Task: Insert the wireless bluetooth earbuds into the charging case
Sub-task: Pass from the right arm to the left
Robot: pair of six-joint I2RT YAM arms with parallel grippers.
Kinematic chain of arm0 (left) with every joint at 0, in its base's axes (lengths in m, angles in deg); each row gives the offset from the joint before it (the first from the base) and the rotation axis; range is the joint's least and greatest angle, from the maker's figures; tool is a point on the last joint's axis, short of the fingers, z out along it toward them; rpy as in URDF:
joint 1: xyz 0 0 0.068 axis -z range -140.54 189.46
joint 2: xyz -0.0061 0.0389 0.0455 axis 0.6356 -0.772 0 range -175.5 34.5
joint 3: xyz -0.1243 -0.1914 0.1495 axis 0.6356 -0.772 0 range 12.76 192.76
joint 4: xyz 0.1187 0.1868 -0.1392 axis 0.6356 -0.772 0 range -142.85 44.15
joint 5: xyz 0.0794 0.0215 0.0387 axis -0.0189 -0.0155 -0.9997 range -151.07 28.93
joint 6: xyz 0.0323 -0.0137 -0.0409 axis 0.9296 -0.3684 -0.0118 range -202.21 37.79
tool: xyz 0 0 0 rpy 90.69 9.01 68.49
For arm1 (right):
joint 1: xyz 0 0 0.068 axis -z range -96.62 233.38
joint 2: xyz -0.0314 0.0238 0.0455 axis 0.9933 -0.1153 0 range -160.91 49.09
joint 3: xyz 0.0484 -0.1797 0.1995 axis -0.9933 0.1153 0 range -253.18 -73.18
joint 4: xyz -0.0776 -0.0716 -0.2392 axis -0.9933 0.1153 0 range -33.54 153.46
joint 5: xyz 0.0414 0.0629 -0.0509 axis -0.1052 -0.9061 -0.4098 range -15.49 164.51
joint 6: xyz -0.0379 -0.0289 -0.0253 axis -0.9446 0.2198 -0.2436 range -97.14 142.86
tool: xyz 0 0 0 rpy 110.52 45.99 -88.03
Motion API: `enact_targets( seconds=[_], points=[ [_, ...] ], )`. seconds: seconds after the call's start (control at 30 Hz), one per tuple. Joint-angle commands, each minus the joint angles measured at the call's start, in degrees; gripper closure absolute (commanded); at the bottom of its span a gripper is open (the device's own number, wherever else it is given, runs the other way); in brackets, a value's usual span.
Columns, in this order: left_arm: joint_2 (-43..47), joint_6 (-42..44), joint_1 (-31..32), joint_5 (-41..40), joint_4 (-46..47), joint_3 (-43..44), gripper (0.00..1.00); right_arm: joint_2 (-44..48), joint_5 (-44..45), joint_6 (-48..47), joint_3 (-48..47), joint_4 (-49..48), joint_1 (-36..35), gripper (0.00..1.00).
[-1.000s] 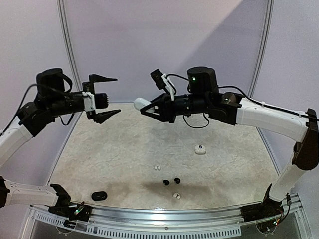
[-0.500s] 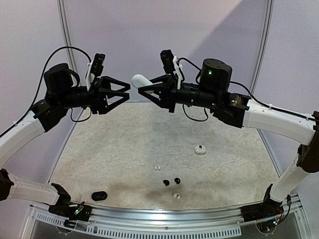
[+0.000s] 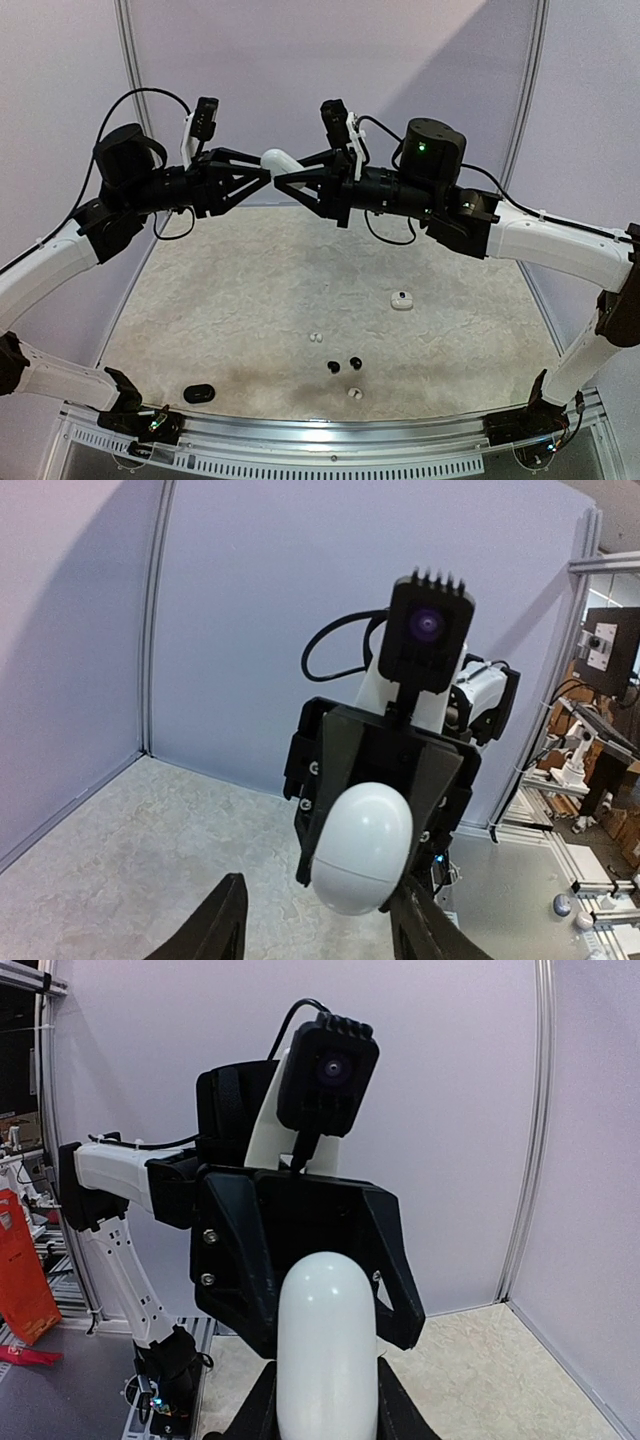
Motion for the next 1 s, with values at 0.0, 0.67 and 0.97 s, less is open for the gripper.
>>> enact_targets(
  seconds=[0.0, 0.67, 0.97],
  points=[
    [-0.69, -0.48, 1.6, -0.66, 1.59, 1.96, 0.53, -0.29, -1.03, -0.48, 0.09, -1.05, -0.78, 1.0],
    [0.52, 5.4, 1.87, 2.52, -1.11, 2.29, 1.0, -1.55, -1.58, -0.1, -0.6, 4.24, -0.84, 0.81],
    [2.29, 35.91, 0.55, -3.43, -31.87, 6.94, 1.0, 2.6, 2.69, -5.89, -2.47, 20.31, -0.81, 0.16]
  ],
)
